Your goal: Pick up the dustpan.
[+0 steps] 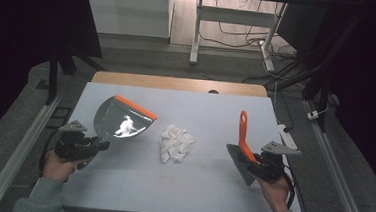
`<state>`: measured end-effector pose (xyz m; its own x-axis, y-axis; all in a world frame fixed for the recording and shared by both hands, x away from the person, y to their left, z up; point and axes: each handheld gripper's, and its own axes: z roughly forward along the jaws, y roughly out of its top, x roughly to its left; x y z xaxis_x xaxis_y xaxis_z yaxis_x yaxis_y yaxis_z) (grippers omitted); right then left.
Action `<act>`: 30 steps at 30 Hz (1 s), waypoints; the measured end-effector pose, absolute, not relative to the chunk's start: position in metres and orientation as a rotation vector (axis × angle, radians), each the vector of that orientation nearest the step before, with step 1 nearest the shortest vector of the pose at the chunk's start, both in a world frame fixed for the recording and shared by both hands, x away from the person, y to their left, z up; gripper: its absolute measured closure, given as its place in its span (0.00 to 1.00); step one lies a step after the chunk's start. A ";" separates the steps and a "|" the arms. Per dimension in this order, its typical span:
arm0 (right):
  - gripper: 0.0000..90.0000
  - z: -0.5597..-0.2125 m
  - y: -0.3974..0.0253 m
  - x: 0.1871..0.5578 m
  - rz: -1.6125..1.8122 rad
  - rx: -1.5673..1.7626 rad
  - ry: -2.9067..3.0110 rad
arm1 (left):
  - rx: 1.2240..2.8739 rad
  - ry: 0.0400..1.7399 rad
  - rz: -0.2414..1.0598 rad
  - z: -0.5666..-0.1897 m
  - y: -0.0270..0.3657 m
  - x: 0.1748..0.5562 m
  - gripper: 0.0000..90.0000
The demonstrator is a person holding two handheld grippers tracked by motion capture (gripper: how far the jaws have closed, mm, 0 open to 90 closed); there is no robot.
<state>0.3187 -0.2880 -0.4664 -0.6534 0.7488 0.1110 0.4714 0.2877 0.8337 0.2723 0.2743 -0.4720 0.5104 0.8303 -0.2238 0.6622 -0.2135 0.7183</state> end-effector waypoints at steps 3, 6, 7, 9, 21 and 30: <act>0.79 -0.467 -0.287 0.320 1.308 1.109 2.261 | 1.968 1.206 0.258 -0.471 0.275 0.268 0.68; 0.79 -0.468 -0.286 0.319 1.297 1.101 2.271 | 1.979 1.181 0.253 -0.470 0.274 0.264 0.68; 0.79 -0.468 -0.285 0.319 1.295 1.097 2.274 | 1.985 1.172 0.246 -0.470 0.273 0.263 0.68; 0.79 -0.468 -0.285 0.318 1.297 1.093 2.275 | 1.995 1.157 0.242 -0.470 0.270 0.261 0.68; 0.79 -0.465 -0.284 0.316 1.306 1.081 2.272 | 2.092 1.066 0.215 -0.472 0.254 0.252 0.68; 0.79 -0.466 -0.281 0.319 1.307 1.077 2.277 | 2.179 0.982 0.176 -0.481 0.247 0.240 0.68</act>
